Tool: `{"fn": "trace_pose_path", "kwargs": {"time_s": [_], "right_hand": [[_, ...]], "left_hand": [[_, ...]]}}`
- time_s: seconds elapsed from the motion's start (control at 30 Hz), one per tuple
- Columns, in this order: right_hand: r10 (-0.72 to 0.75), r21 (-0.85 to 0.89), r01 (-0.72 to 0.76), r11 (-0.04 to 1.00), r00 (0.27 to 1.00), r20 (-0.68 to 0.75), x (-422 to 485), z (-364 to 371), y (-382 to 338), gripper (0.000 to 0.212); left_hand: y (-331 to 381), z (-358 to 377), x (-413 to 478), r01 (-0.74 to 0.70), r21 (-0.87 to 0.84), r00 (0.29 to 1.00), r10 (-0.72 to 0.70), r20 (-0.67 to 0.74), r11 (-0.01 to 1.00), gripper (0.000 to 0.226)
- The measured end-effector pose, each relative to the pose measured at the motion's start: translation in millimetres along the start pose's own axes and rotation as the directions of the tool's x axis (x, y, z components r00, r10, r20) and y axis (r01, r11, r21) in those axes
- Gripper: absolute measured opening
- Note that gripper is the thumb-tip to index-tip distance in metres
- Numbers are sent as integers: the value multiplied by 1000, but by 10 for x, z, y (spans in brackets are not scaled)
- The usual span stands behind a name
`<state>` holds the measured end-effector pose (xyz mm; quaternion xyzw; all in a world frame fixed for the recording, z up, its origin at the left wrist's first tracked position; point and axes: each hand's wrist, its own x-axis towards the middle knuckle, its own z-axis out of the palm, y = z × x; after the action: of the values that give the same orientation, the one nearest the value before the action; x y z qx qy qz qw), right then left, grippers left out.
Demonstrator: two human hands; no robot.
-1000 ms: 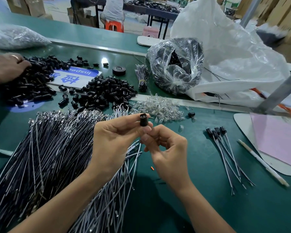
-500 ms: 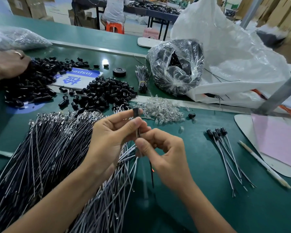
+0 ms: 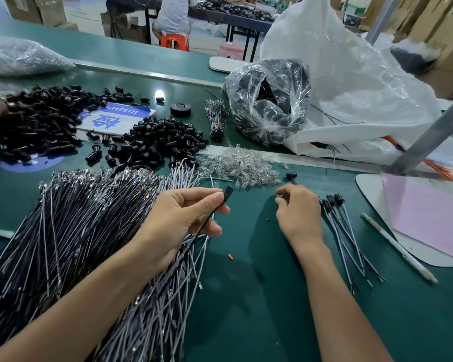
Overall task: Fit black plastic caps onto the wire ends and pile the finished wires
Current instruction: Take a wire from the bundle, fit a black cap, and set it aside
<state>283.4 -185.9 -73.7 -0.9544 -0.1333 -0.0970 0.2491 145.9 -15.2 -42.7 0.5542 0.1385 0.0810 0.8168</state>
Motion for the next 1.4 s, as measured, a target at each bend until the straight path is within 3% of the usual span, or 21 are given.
{"fn": "trace_pose_path", "kwargs": {"time_s": [0.1,0.17,0.27,0.37,0.47,1.03,1.3,1.4], "right_hand": [[-3,51,4,999,1000,-6,3,-8,-1,17],[-35,221,40,974,999,-25,-15,-47,-66,16],[-149,619,135,774,988,-29,-112,-174,-266,20],[-330,784,232,576,943,-37,-244,-265,-412,18],[-403,794,240,558,915,6,-308,-270,-465,19],[-447,783,215,584,890,88,-288,-262,-396,22],[-417,864,103,493,900,130,-313,-166,-419,24],[-401,899,55,435,906,138,-321,-158,-440,22]], "left_hand": [[-18,10,-1,-11,-9,1000,12,7,1000,31],[-28,17,5,-34,9,999,34,0,999,33],[-37,21,7,-100,69,995,102,-19,993,23],[-48,32,4,-142,147,989,147,-18,979,27],[-65,54,-1,-157,173,987,159,3,972,23],[-87,37,-8,-245,275,970,234,71,930,13],[-131,9,5,-304,348,951,302,64,887,21],[-117,20,-2,-287,287,957,287,43,914,17]]}}
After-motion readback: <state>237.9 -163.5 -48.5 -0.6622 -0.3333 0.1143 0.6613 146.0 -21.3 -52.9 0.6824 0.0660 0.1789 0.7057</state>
